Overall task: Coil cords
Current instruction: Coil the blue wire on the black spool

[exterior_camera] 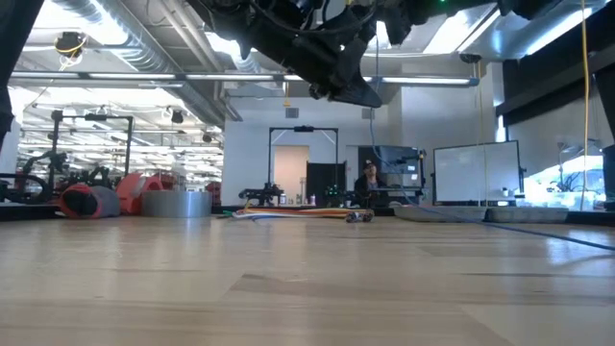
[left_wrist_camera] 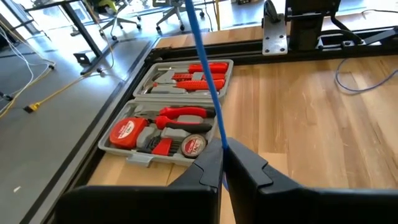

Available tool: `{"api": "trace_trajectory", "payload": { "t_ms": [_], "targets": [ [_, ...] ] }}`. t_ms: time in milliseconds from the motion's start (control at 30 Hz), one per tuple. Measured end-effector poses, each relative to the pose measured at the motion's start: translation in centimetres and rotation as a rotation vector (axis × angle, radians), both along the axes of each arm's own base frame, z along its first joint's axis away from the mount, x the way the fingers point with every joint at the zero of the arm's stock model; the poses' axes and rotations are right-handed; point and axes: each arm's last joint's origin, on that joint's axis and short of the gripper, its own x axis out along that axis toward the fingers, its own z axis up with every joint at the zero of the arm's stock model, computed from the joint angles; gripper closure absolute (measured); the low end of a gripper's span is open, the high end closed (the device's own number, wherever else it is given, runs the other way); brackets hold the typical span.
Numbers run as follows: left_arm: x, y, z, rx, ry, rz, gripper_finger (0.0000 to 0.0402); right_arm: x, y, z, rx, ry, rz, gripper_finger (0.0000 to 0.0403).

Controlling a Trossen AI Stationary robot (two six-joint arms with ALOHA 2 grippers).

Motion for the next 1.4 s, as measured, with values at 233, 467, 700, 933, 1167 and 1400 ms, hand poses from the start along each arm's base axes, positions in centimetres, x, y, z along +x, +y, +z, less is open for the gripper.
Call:
{"api": "trace_trajectory", "payload": {
  "t_ms": [233, 467, 700, 933, 1167, 1400],
  "targets": [
    [-0.5, 0.4, -0.4, 0.033, 0.069, 0.114, 0.0394, 0.3, 1.2, -0.3, 0.242, -0.136, 0.225, 0.0400],
    [-2.2, 0.4, 0.0, 0.080, 0.211, 0.223, 0.0394, -1.3, 3.1, 0.3, 0.298, -0.074, 0.283, 0.0400],
    [-3.4, -0.4, 1.2, 0.070, 0.247, 0.216, 0.0394, -4.3, 3.2, 0.8, 0.401, 0.010, 0.289, 0.0400],
    [-3.6, -0.8, 1.0, 0.069, 0.280, 0.205, 0.0397, -6.3, 3.2, -0.5, 0.511, 0.190, 0.284, 0.0400],
    [-3.7, -1.9, 1.6, -0.015, 0.252, 0.064, 0.0399, -6.1, 3.2, -3.1, 0.589, 0.403, 0.234, 0.0400],
    [-4.1, -3.4, 3.0, -0.035, 0.195, 0.027, 0.0399, -4.2, 3.0, -5.5, 0.564, 0.511, 0.096, 0.0400]
  ]
}}
